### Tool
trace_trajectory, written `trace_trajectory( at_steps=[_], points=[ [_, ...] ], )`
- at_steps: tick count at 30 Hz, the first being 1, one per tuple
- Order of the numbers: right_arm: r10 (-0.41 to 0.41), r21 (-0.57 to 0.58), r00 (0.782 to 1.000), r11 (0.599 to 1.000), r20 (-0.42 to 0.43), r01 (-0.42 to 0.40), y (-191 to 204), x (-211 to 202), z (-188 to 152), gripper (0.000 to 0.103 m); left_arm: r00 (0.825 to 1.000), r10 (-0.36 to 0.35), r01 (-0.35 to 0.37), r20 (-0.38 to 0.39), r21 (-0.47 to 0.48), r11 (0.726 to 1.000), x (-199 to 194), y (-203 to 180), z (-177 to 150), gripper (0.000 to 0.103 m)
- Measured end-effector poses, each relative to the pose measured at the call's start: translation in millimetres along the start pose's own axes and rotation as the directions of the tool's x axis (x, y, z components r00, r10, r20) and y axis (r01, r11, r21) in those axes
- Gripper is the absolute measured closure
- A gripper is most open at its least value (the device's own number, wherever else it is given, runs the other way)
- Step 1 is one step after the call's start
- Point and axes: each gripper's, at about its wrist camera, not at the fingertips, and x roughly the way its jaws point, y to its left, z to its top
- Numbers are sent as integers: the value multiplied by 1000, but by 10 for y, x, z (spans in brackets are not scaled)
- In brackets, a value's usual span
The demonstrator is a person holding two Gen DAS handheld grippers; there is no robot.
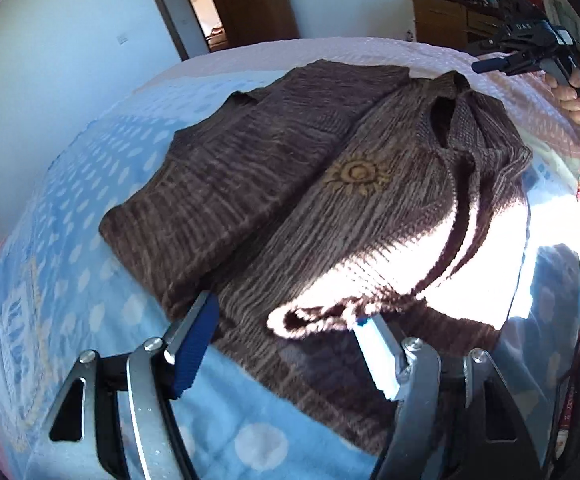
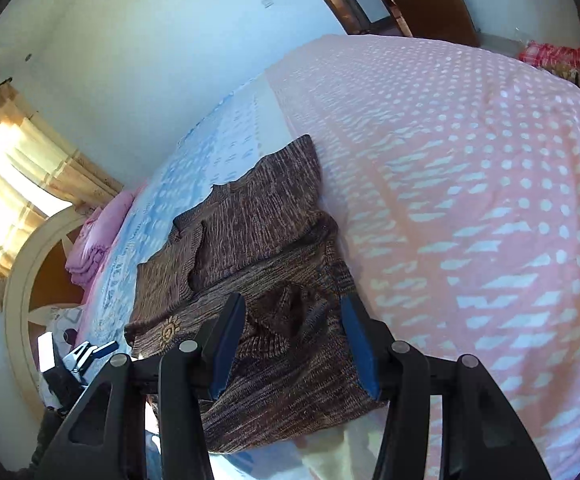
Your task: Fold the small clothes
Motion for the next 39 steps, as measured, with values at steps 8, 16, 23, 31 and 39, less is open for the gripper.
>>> trace_trajectory(
  at_steps=[8,16,23,31,39],
  points=[
    [1,11,999,1000,41,-1,-87,-245,-28,51,969,-226,248,102,-362,898,264,326,-22,62],
    [-126,-196,992,972,15,127,47,-147,-57,51,974,-198,226,110,-445,866,277,272,3,60],
    [-179,-430,984,890,-26,151,260,65,-102,51,971,-195,239,138,-499,833,288,259,-1,41],
    [-285,-767,958,609,23,200,540,461,-190,51,975,-182,221,127,-483,847,287,231,8,45],
    [-313,-856,945,510,-93,84,755,977,-100,51,976,-170,215,135,-506,835,317,227,0,44]
  ],
)
